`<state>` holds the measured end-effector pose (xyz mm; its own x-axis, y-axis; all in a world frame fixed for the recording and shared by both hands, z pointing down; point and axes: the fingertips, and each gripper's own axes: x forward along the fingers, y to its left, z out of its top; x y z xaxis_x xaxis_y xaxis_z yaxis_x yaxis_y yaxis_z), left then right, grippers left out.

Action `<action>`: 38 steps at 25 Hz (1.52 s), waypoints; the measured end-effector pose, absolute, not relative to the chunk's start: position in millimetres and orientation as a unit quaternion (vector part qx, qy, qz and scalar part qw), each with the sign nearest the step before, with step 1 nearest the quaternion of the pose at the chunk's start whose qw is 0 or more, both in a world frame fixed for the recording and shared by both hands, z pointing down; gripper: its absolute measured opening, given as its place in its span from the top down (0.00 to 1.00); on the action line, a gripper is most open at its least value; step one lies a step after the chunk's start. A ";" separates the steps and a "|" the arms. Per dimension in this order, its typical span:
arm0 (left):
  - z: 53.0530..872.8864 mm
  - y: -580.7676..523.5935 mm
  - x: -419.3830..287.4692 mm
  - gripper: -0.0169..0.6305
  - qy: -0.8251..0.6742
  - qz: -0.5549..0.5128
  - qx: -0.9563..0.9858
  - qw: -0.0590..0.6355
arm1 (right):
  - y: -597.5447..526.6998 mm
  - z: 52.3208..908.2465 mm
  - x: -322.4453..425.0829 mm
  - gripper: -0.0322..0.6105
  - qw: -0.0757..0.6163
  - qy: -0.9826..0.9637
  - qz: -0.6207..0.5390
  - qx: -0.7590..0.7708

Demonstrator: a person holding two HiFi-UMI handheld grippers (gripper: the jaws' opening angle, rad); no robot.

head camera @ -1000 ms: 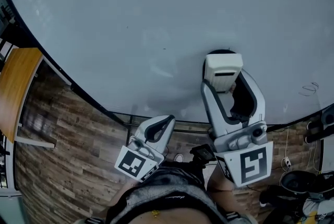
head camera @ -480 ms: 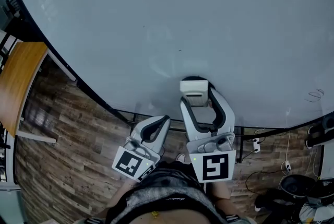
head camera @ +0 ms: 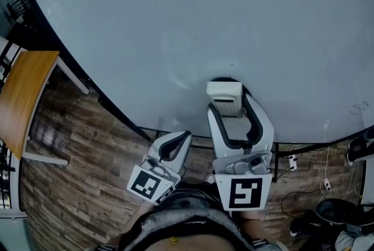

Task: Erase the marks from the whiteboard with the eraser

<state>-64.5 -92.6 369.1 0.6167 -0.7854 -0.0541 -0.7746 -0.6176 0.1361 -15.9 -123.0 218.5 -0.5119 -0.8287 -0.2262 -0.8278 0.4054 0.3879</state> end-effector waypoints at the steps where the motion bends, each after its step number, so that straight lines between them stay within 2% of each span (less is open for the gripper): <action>1: 368.3 -92.9 -67.9 0.98 -0.433 -0.056 0.898 0.050 | -122.7 206.9 -19.9 0.57 -0.006 -0.837 -0.236 0.494; 15: 336.6 -103.2 -113.2 0.98 -0.416 -0.085 0.905 0.035 | -122.0 78.8 -48.8 0.57 -0.061 -0.819 -0.277 0.499; 19: 344.3 -102.5 -105.5 0.98 -0.402 -0.077 0.911 0.045 | -120.3 94.5 -42.2 0.57 -0.067 -0.818 -0.256 0.511; 31: 381.1 -86.6 -98.9 0.98 -0.384 -0.049 0.920 0.066 | -126.4 220.0 -44.9 0.57 -0.001 -0.833 -0.179 0.524; 34: 381.6 -79.8 -104.8 0.98 -0.380 -0.045 0.922 0.063 | -122.8 220.2 -53.4 0.57 0.016 -0.819 -0.200 0.538; 38: 378.7 -72.3 -115.1 0.98 -0.385 -0.051 0.919 0.060 | -118.7 174.7 -69.5 0.57 -0.010 -0.812 -0.244 0.530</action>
<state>-115.1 -72.3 378.7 0.6979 -0.7147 -0.0472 -0.7024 -0.6958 0.1498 -69.5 -118.7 174.7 -0.4372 -0.8563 -0.2751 -0.8662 0.3186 0.3848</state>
